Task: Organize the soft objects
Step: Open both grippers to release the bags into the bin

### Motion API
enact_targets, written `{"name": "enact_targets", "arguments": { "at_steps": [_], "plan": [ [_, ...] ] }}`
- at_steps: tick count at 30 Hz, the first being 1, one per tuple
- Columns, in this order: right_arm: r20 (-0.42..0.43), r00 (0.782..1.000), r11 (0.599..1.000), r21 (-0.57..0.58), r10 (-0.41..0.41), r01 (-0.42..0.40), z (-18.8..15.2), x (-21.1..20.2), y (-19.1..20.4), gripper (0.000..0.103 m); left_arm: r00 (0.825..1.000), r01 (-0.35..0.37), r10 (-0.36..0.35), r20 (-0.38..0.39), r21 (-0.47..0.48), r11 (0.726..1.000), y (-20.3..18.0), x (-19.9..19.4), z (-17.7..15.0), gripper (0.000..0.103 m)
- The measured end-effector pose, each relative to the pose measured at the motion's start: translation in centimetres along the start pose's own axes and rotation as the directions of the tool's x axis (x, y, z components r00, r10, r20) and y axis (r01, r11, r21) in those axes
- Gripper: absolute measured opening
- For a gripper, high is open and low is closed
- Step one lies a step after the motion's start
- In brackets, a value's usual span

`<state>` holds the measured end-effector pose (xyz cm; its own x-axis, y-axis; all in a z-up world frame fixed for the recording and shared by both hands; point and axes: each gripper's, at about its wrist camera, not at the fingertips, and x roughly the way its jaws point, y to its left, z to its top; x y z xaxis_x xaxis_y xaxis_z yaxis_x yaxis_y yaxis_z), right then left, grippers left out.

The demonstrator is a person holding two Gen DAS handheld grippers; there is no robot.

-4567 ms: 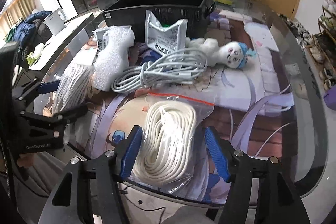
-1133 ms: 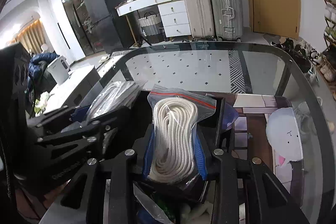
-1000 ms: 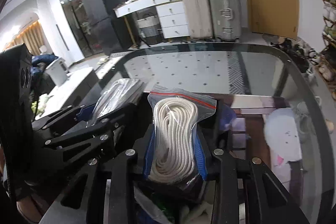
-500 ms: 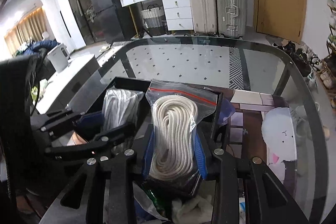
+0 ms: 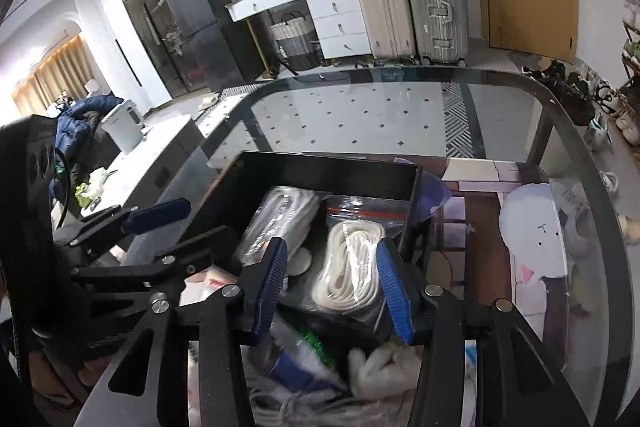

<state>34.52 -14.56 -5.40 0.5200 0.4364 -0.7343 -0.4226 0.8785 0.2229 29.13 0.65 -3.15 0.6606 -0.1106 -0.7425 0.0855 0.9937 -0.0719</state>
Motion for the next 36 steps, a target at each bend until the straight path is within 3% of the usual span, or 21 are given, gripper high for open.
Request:
{"name": "enact_targets", "arguments": {
  "at_steps": [4,11,15,20,28,34,35,36],
  "plan": [
    [-0.013,1.0,1.0,-0.012,0.004,-0.004,-0.7,-1.7,1.0,0.048,0.999,-0.033,0.032,0.035,0.016,0.999,0.0,-2.7,-0.7,0.079],
    [-0.04,0.999,0.999,-0.035,0.025,-0.027,-3.2,-3.3,2.7,0.048,1.0,-0.01,0.01,-0.011,0.006,1.0,1.3,-3.8,-3.7,0.079],
    [-0.1,0.992,0.996,-0.043,0.077,-0.082,-4.9,-2.2,4.7,0.048,0.997,-0.055,0.056,-0.048,0.031,0.998,2.2,-3.6,-5.5,0.078],
    [-0.182,0.978,0.992,-0.053,0.106,-0.117,-6.6,0.0,7.2,0.048,0.995,-0.056,0.06,-0.076,0.047,0.997,3.0,-3.9,-8.1,0.078],
    [-0.236,0.971,0.994,-0.094,0.039,-0.063,-7.5,2.9,8.6,0.047,0.987,-0.086,0.091,-0.133,0.042,0.995,4.3,-3.3,-9.9,0.075],
    [-0.233,0.972,0.988,-0.14,0.026,-0.06,-7.5,3.4,8.8,0.041,0.986,-0.07,0.073,-0.149,0.031,0.997,4.5,-2.9,-10.1,0.074],
    [-0.23,0.973,0.989,-0.138,0.023,-0.056,-7.5,3.3,8.7,0.029,0.986,-0.07,0.074,-0.15,0.028,0.997,4.5,-2.8,-10.1,0.074],
    [-0.225,0.974,0.99,-0.134,0.021,-0.052,-7.4,3.1,8.6,0.03,0.986,-0.069,0.072,-0.15,0.024,0.997,4.5,-2.8,-10.0,0.074]
  ]
}}
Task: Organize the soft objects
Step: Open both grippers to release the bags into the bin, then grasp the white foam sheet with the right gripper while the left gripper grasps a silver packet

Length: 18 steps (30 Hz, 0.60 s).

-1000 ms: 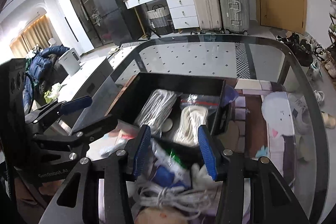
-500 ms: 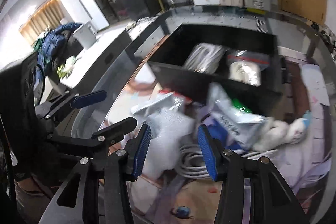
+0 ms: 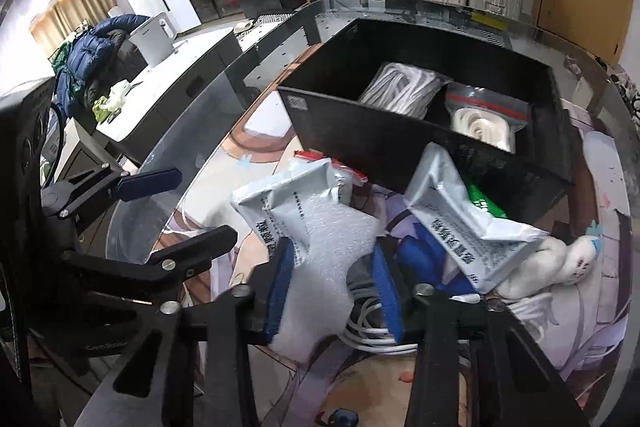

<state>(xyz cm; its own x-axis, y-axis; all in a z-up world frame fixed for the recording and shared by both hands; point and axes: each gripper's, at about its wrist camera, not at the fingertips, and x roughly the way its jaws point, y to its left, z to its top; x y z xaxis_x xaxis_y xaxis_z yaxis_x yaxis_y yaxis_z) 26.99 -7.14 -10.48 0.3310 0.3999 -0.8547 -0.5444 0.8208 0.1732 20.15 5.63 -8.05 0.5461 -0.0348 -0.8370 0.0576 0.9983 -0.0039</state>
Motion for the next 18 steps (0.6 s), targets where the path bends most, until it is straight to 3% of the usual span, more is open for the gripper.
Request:
{"name": "enact_targets", "arguments": {
  "at_steps": [11,18],
  "plan": [
    [0.094,0.995,1.0,0.024,0.017,-0.019,-0.1,-5.0,-3.0,0.03,0.998,0.047,-0.048,0.035,0.045,0.998,-3.7,-0.8,0.9,0.077],
    [0.078,0.997,0.998,0.049,0.021,-0.025,-1.8,-5.8,-5.5,0.03,1.0,-0.02,0.02,0.02,0.013,1.0,-6.2,1.3,2.6,0.084]
  ]
}}
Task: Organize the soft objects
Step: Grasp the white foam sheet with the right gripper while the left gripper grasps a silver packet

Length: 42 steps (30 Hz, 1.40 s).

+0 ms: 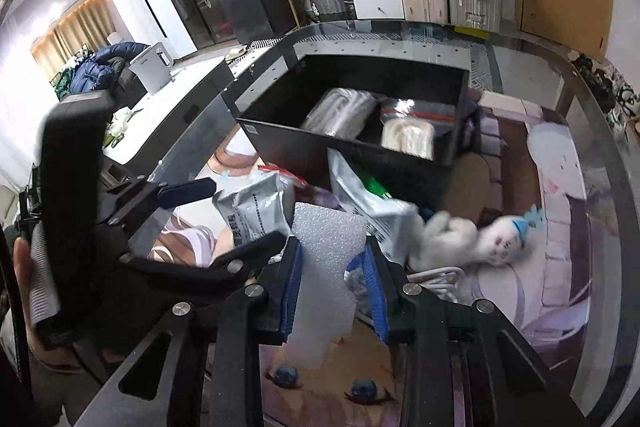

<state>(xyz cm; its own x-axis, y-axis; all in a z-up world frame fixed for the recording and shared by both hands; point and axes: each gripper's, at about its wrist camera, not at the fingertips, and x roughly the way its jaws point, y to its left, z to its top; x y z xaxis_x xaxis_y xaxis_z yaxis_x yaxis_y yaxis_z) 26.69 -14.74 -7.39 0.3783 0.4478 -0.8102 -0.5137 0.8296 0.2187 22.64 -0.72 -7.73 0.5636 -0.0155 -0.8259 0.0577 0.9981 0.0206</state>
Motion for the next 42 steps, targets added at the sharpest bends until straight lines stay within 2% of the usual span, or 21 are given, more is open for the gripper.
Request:
{"name": "enact_targets", "arguments": {
  "at_steps": [4,7,12,17,20,24,32,36,38,39,40,42],
  "plan": [
    [0.005,1.0,1.0,0.012,0.005,-0.005,-0.7,-0.4,-0.8,0.03,0.998,-0.034,0.032,-0.053,-0.035,0.999,-0.5,1.9,0.4,0.084],
    [0.003,1.0,1.0,0.001,0.004,-0.004,-1.0,-0.5,-0.7,0.03,0.996,-0.009,0.002,-0.085,-0.085,0.996,0.0,2.8,0.3,0.085],
    [-0.011,1.0,1.0,-0.023,0.008,-0.008,-1.0,0.0,0.1,0.03,0.995,0.024,-0.03,-0.095,-0.065,0.998,0.3,2.2,-0.1,0.083],
    [-0.016,1.0,1.0,-0.029,0.009,-0.01,-0.6,0.6,0.4,0.03,0.991,0.061,-0.067,-0.112,-0.05,0.997,0.8,1.7,-0.1,0.064],
    [-0.014,1.0,1.0,-0.03,0.008,-0.008,-0.4,0.8,0.4,0.03,0.989,0.088,-0.096,-0.114,-0.067,0.994,1.7,1.1,0.0,0.035],
    [-0.022,1.0,0.999,-0.037,0.01,-0.011,-0.2,1.3,0.9,0.03,0.986,0.138,-0.145,-0.087,-0.073,0.988,2.4,-0.1,0.0,0.023],
    [-0.003,1.0,0.999,-0.04,0.007,-0.007,0.1,0.9,1.2,0.03,0.987,0.162,-0.161,-0.021,0.014,0.987,1.4,-2.9,0.0,0.012],
    [-0.003,1.0,1.0,-0.03,0.003,-0.004,0.1,0.9,0.8,0.03,0.991,0.132,-0.132,0.003,0.035,0.991,0.7,-3.0,-0.3,0.014],
    [-0.001,1.0,1.0,-0.029,0.003,-0.003,0.1,0.8,0.8,0.03,0.991,0.133,-0.133,-0.004,0.005,0.991,1.0,-2.2,-0.3,0.03],
    [-0.001,1.0,1.0,-0.03,0.004,-0.004,0.1,0.7,0.8,0.03,0.992,0.125,-0.126,-0.019,-0.013,0.992,1.2,-1.6,-0.4,0.054],
    [-0.001,1.0,1.0,-0.03,0.005,-0.005,0.1,0.6,0.9,0.03,0.993,0.117,-0.117,-0.023,-0.025,0.993,1.1,-1.3,-0.5,0.065],
    [0.003,1.0,0.999,-0.034,0.007,-0.007,0.1,0.4,0.9,0.03,0.995,0.092,-0.093,-0.032,-0.044,0.995,1.1,-0.5,-0.6,0.075]
  ]
}}
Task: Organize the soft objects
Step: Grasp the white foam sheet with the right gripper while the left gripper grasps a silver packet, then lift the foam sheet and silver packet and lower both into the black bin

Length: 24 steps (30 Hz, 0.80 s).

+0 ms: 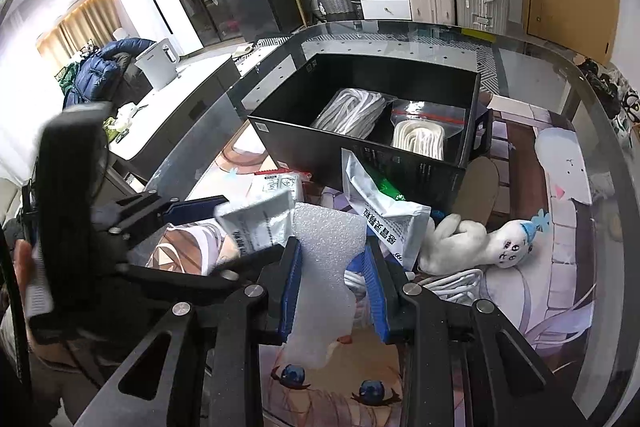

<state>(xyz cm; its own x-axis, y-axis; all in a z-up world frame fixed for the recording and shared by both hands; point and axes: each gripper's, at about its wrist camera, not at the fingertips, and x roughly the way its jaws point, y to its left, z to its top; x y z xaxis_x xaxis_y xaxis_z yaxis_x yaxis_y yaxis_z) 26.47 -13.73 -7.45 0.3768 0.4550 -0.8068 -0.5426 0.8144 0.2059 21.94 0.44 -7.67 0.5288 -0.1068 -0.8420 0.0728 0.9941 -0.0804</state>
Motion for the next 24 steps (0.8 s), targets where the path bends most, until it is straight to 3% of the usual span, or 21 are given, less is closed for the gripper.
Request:
{"name": "enact_targets", "arguments": {
  "at_steps": [9,12,14,17,19,21,24],
  "plan": [
    [0.005,1.0,1.0,0.002,-0.01,0.01,-0.4,-0.7,-0.9,0.03,0.999,-0.019,0.014,-0.047,-0.116,0.993,-0.1,1.5,0.8,0.085],
    [0.004,1.0,1.0,0.012,-0.004,0.004,-0.4,-1.0,-1.4,0.03,0.993,-0.077,0.063,-0.097,-0.147,0.986,0.0,2.9,1.0,0.085],
    [0.005,1.0,1.0,0.011,-0.008,0.008,-0.5,-1.1,-1.4,0.03,0.991,-0.069,0.048,-0.128,-0.161,0.985,0.0,3.9,0.7,0.085],
    [0.002,1.0,1.0,0.006,-0.007,0.007,-0.6,-1.1,-1.3,0.03,0.992,-0.058,0.045,-0.117,-0.108,0.992,-0.7,3.4,0.4,0.07],
    [-0.004,1.0,1.0,0.0,-0.005,0.005,-0.8,-1.0,-1.1,0.03,0.993,-0.029,0.018,-0.114,-0.098,0.995,-0.4,2.8,0.0,0.05],
    [-0.011,1.0,1.0,-0.008,-0.006,0.006,-0.9,-0.7,-0.9,0.03,0.994,0.0,-0.01,-0.11,-0.091,0.996,0.1,2.1,-0.3,0.038],
    [-0.008,1.0,1.0,-0.009,-0.003,0.003,-0.7,-0.7,-0.6,0.03,0.994,0.03,-0.038,-0.102,-0.073,0.997,0.6,1.4,-0.3,0.029]
  ]
}}
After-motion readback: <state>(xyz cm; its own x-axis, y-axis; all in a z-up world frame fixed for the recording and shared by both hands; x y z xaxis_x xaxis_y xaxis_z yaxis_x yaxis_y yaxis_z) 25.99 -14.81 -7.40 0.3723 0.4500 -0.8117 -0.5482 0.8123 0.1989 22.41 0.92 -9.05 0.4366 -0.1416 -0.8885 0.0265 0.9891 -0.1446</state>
